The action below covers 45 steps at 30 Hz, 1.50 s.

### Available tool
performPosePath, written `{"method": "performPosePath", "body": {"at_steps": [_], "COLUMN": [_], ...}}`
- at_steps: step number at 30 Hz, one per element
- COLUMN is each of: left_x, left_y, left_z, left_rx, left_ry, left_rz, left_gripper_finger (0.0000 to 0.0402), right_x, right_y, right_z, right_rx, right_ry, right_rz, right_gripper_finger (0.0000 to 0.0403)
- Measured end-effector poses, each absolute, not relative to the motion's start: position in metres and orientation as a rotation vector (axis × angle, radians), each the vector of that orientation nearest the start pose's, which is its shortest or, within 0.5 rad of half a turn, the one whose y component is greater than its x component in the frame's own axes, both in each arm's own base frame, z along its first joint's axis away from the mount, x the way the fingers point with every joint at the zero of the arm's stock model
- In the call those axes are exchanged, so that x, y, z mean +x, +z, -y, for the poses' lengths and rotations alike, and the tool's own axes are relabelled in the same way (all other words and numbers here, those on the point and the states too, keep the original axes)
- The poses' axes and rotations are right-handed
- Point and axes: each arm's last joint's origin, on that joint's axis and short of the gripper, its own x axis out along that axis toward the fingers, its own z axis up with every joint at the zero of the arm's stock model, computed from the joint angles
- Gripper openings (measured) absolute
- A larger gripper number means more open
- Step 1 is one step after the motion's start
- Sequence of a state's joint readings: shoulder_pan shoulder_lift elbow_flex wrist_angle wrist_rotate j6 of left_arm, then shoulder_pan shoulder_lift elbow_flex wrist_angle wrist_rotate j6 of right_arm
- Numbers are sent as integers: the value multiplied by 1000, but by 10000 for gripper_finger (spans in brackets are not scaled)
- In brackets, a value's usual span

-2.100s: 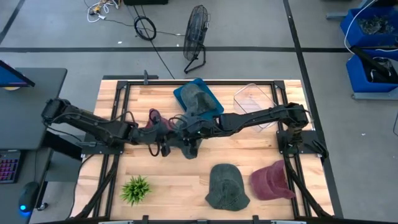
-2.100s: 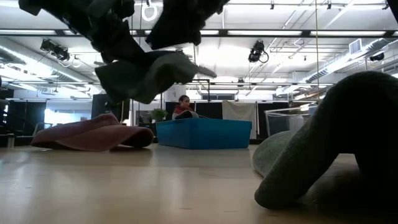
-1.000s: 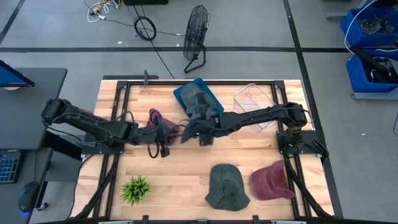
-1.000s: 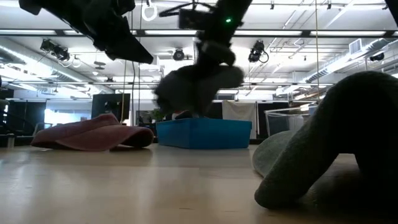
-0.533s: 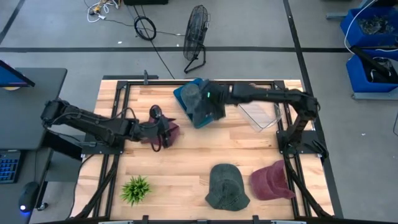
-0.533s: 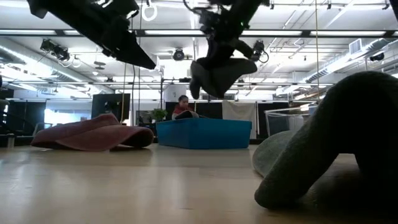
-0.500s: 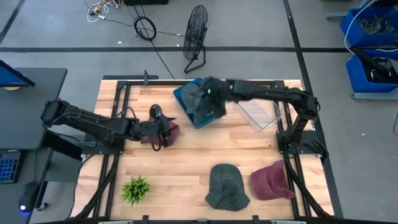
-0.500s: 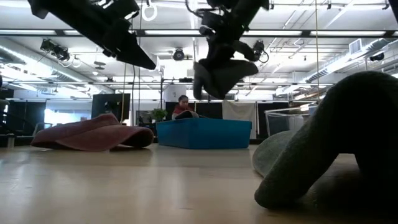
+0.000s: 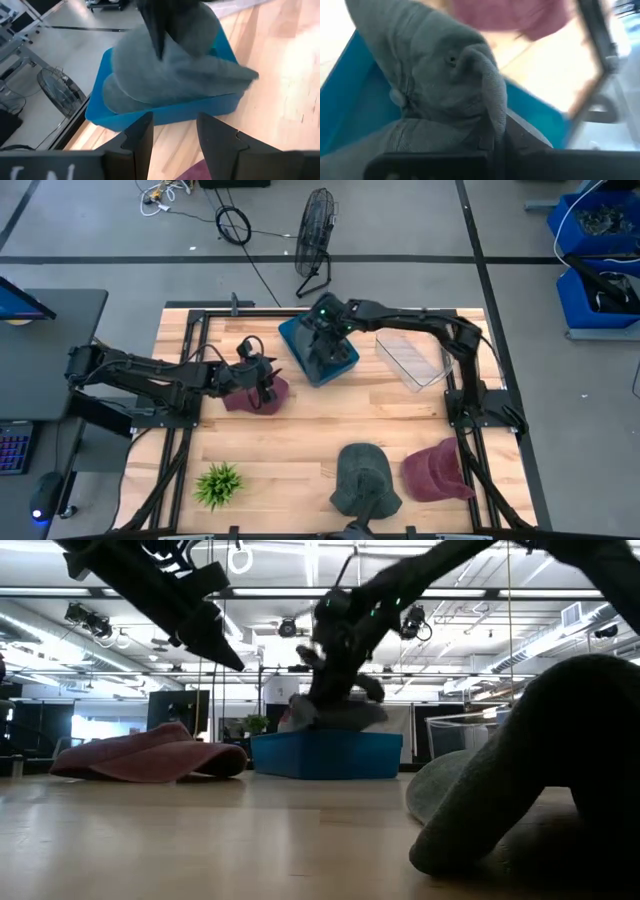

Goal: Pick & Place hat
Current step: Put the left gray cap into the blue bin

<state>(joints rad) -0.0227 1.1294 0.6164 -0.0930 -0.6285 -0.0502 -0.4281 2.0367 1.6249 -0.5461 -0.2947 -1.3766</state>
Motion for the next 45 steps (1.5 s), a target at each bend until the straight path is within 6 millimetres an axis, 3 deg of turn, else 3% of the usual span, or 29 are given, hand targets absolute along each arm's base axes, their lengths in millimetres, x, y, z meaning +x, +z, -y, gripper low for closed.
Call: {"method": "performPosePath", "body": {"at_steps": [3,5,9,15,23,30,39,45], "left_x": [224,224,224,224,224,224,224,222], "left_y": [221,220,220,220,220,220,220,222], "left_z": [-12,-12,-12,-12,-12,-12,-12,-12], "left_rx": [142,142,144,126,120,119,119,116], "left_ry": [604,604,604,609,611,611,611,611], "left_rz": [-583,-587,-594,-588,-586,-586,-586,-577], "left_gripper_finger": [154,154,154,154,154,154,154,154], "right_x": [411,414,421,424,420,422,427,427], "right_y": [189,180,186,196,194,194,196,216], "right_z": [182,185,186,188,188,185,178,157], "right_rx": [-891,-955,-1024,-916,-796,-771,-849,-921], "right_ry": [538,514,414,275,99,86,11,-8], "right_rz": [-828,-872,-880,-854,-995,-995,-1034,-1035], "right_gripper_finger": [3,4,14,41,59,85,151,181]}}
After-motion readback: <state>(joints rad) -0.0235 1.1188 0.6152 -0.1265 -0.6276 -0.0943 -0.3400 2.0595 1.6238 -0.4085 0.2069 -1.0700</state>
